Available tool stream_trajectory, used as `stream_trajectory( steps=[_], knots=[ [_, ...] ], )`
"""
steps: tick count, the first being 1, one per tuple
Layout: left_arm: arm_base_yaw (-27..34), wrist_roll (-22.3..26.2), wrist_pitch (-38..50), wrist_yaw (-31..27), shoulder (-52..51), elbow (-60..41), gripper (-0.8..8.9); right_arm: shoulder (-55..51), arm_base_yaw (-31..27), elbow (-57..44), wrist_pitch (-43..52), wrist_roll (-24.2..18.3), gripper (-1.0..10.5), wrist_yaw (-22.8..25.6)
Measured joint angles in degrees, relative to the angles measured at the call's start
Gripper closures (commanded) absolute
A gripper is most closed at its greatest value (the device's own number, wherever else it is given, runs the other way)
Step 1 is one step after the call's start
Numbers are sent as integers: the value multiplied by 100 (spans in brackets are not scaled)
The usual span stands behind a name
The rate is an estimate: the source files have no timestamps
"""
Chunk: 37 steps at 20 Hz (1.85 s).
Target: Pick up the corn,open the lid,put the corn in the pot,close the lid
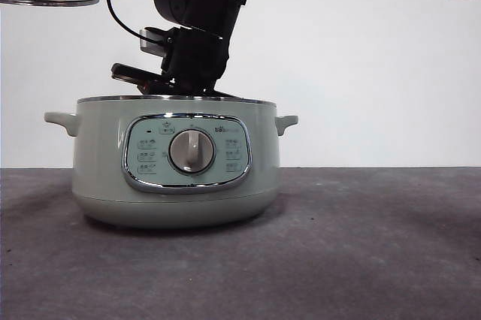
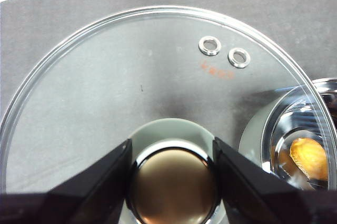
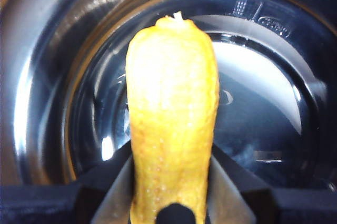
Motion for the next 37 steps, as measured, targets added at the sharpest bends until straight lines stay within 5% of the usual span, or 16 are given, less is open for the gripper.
stream_trajectory(
  steps=[4, 7, 9, 13, 19, 22, 24, 28, 37],
  knots=[
    [0, 2, 0, 76, -2, 0, 826, 15, 0, 0, -168, -13, 923, 31],
    [0, 2, 0, 234, -2, 0, 826, 20, 0, 0, -254, -11, 699, 31],
    [0, 2, 2, 254, -2, 0, 826, 20, 0, 0, -208, -11, 451, 31],
    [-44, -9, 0, 251, -2, 0, 826, 22, 0, 190, -142, 105, 433, 101],
    [-299, -13, 0, 273, -2, 0, 826, 15, 125, 2544, -2194, 90, 454, 1172],
    [-501, -42, 0, 262, -2, 7, 826, -614, 249, 2684, -2194, 50, 967, 1314],
    [-660, -57, 0, 267, -2, 7, 826, -1200, 334, 2634, -2194, 48, 957, 1322],
    [-1058, -107, 0, 260, -2, 7, 826, -2542, 531, 1718, -2192, 11, 957, 1591],
    [-2249, -164, 0, 278, 260, 7, 826, -5600, 789, -2343, -2194, 125, 957, 2063]
  ],
)
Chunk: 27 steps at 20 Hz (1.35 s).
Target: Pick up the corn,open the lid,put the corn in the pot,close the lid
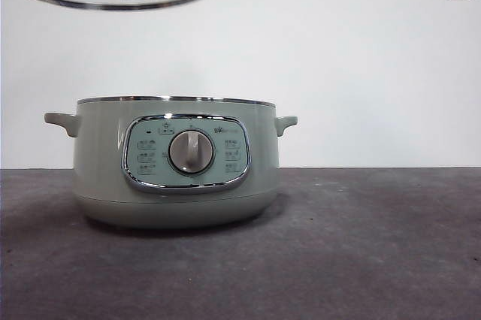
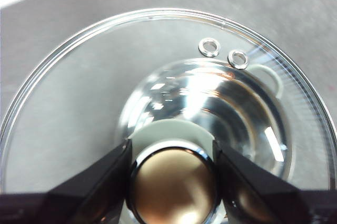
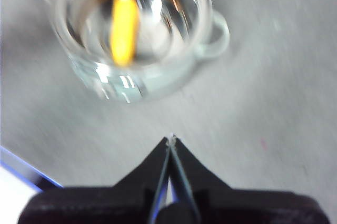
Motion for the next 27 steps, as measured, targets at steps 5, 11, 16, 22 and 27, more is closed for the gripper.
stream_trajectory(
  steps=[5, 11, 16, 22, 27],
  knots=[
    [-363, -55, 0, -4, 474, -13, 826, -1097, 0, -1294, -2, 367, 957, 459],
    [-586, -142, 0, -9, 909, -13, 826, -2096, 0, -2264, -2, 678, 957, 824],
    [-710, -151, -2, -57, 1104, -13, 826, -2588, 0, -2524, -2, 734, 957, 839],
    [-732, -258, -2, -116, 1333, -13, 826, -2813, 0, -2562, -2, 745, 957, 837],
    [-756, -297, 0, -208, 1338, -13, 826, -2809, 2, -2566, -2, 745, 957, 837]
  ],
)
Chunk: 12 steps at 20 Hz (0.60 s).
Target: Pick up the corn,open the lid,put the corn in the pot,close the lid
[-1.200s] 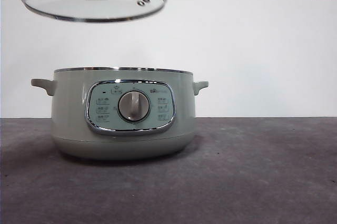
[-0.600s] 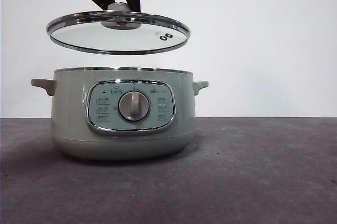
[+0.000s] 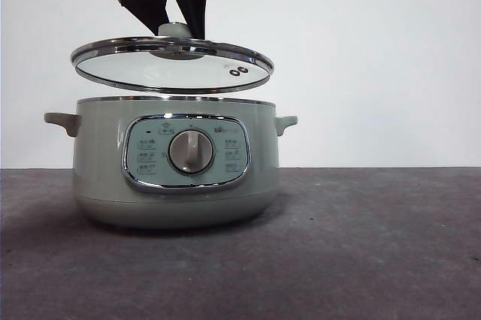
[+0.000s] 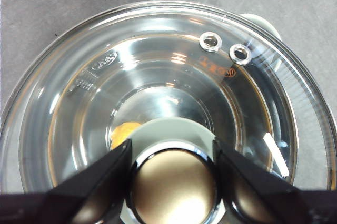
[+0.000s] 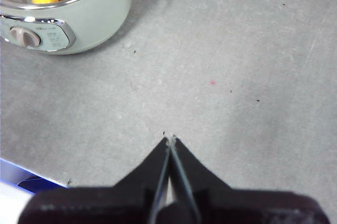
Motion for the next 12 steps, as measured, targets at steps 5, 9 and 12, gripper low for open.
stream_trajectory(
  steps=[5, 9, 12],
  knots=[
    [-63, 0, -2, -7, 105, 0, 826, 0, -2, 0, 0, 0, 957, 2],
    [-107, -2, 0, -238, 380, 0, 826, 0, 0, 0, 0, 0, 957, 2],
    [-131, -2, 4, -402, 407, 0, 826, 0, -2, 0, 0, 0, 957, 2]
  ],
)
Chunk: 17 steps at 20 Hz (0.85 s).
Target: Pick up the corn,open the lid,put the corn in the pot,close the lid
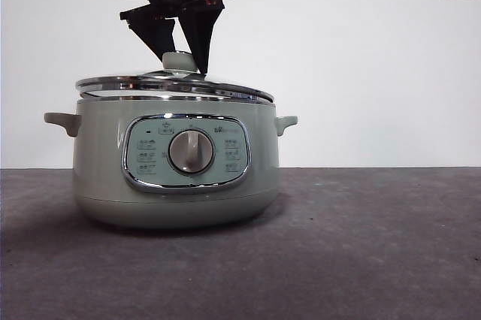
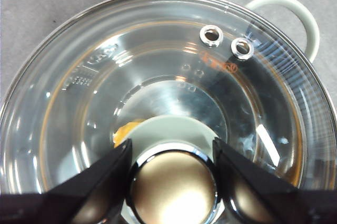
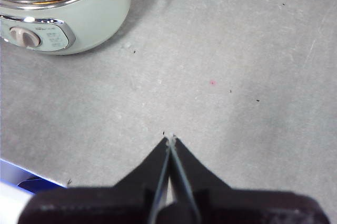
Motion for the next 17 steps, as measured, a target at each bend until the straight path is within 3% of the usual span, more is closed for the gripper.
stream_trajectory(
  steps=[11, 17],
  knots=[
    [-7, 4, 450, 7, -256, -664, 826, 0, 2, 0, 0, 0, 957, 0],
    [109, 125, 520, 544, -264, -699, 826, 0, 0, 0, 0, 0, 957, 0]
  ],
)
